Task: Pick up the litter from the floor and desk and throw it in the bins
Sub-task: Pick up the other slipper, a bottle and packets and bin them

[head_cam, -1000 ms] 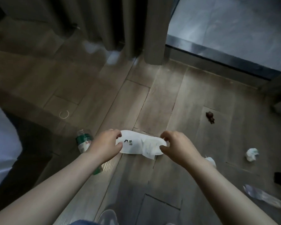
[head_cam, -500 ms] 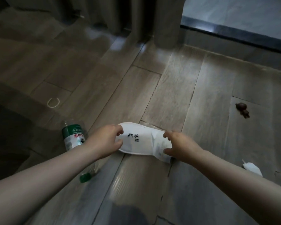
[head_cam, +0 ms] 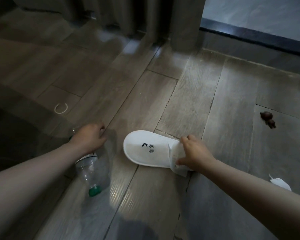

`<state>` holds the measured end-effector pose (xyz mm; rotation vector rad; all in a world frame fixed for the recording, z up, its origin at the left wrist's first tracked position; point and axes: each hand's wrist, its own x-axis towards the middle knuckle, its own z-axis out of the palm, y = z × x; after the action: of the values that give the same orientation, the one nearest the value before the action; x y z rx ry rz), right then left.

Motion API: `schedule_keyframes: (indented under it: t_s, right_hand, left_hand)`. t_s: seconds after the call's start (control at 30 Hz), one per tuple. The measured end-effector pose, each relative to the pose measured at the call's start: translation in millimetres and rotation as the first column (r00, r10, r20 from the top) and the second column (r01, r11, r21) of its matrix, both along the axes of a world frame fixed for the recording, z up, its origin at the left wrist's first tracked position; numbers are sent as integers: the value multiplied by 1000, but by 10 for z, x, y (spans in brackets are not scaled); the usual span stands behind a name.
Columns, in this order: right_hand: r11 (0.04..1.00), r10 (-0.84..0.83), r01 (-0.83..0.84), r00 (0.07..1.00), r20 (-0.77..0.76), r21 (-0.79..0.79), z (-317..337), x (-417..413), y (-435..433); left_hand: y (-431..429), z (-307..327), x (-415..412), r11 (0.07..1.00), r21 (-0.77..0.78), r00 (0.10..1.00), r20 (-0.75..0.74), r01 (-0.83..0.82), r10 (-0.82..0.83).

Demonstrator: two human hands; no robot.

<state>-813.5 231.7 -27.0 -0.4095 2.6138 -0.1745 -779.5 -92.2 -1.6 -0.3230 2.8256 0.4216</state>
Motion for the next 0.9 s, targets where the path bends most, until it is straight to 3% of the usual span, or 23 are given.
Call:
schedule_keyframes:
  t_s: [0.27,0.53,0.7,0.9]
  right_hand:
    - [983,-125,123,992,-6,-137,-79,-55,28]
    - [893,-220,155,969,-109,-423,81,-293,-184]
    - [890,-209,147,973,-99,-431,42,-263,-282]
    - [908,-198,143,975,-100,-395,32,-263,-266]
  left_hand:
    - [-432,-173,-163,993,-66,989,-118,-102,94]
    - [-630,-285,-297,974,-81,971,-136,-211,199]
    - [-849,-322,-324,958,-79,941,-224,-276,253]
    - [-1089,-408,-417,949,-32,947,-75,-315,312]
